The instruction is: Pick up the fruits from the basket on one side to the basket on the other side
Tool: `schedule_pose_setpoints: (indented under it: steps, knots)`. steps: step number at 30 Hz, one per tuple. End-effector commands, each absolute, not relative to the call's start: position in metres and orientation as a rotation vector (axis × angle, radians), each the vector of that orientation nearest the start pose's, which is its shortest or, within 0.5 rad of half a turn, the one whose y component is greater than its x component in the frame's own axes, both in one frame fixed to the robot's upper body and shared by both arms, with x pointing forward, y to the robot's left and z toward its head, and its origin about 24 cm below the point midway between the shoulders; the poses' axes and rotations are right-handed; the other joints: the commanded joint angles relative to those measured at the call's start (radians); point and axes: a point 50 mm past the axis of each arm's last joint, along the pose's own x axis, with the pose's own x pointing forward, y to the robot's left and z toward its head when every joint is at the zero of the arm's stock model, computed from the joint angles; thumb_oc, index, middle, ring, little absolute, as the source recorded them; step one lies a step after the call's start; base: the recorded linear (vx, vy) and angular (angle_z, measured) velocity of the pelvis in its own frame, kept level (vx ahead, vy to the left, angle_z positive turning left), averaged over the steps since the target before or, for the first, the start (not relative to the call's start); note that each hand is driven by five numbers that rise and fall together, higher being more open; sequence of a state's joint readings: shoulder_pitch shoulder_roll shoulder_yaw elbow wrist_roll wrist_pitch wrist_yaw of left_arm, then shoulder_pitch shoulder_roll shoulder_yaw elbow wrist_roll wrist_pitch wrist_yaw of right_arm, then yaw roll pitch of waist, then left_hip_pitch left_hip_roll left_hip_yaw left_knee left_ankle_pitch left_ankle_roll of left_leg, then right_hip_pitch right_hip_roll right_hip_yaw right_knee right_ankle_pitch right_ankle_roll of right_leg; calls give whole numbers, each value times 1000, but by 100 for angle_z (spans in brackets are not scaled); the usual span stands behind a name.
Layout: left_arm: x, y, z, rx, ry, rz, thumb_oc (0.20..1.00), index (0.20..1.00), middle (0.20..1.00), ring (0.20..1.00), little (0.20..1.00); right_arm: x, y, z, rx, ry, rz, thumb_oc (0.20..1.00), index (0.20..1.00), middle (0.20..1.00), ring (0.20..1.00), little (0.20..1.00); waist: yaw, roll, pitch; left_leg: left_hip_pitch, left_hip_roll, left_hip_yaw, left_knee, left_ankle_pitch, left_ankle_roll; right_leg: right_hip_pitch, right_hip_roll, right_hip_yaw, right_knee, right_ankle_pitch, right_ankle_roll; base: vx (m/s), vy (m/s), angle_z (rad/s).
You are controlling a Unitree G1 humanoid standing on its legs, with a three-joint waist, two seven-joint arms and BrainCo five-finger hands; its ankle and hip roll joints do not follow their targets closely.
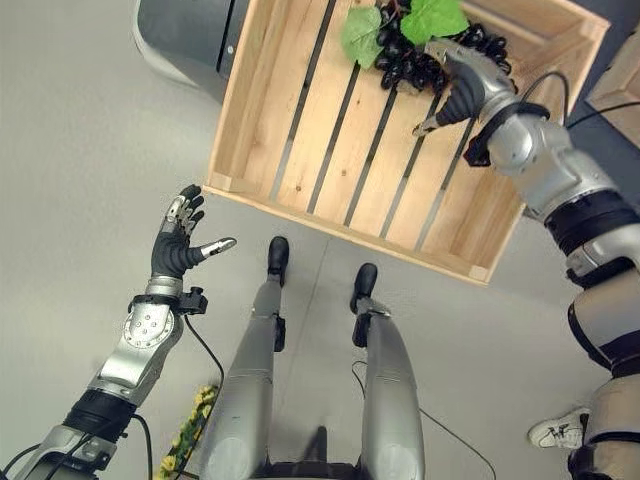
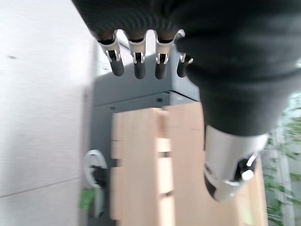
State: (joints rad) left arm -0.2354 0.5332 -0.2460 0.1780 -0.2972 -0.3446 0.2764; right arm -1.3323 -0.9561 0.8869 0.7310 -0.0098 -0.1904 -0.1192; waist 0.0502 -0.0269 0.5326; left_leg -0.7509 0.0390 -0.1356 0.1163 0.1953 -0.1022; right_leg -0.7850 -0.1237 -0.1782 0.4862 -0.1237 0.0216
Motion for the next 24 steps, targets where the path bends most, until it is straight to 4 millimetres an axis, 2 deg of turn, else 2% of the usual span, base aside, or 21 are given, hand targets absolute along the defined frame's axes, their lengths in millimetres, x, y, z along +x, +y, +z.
schedule_pose_setpoints:
  steps: [1, 4, 10, 18, 24]
  knots:
    - [282, 209, 127, 218, -485, 38, 1000, 1000, 1000, 1000, 1000, 375, -229, 349, -1365, -584, -138, 1000, 1000, 1000, 1000, 1000, 12, -41, -13, 57, -3, 26, 95, -152, -11, 38, -20, 55, -131, 90, 87, 27, -46, 8]
    - [283, 214, 127, 227, -482, 59, 1000, 1000, 1000, 1000, 1000, 374, -219, 361, -1356, -632, -148, 1000, 1000, 1000, 1000, 1000, 18, -49, -13, 40, -5, 20, 87, -151, -12, 18, -19, 51, -132, 89, 85, 35, -45, 4]
    - [284, 223, 125, 230, -467, 93, 1000, 1000, 1000, 1000, 1000, 375, -206, 368, -1373, -669, -132, 1000, 1000, 1000, 1000, 1000, 23, -66, -13, 28, 0, 15, 73, -145, -15, 6, -12, 49, -142, 90, 85, 24, -43, 1]
    - [285, 222, 122, 219, -461, 116, 1000, 1000, 1000, 1000, 1000, 371, -227, 392, -1310, -669, -287, 1000, 1000, 1000, 1000, 1000, 25, -67, -13, -1, -3, -1, 72, -138, -16, -22, -11, 46, -134, 90, 83, 5, -8, 5]
    - [285, 224, 125, 225, -472, 129, 1000, 1000, 1000, 1000, 1000, 365, -230, 409, -1311, -699, -337, 1000, 1000, 1000, 1000, 1000, 14, -75, -13, -24, -4, 1, 81, -140, -22, -42, -10, 47, -129, 88, 80, 1, -2, 1]
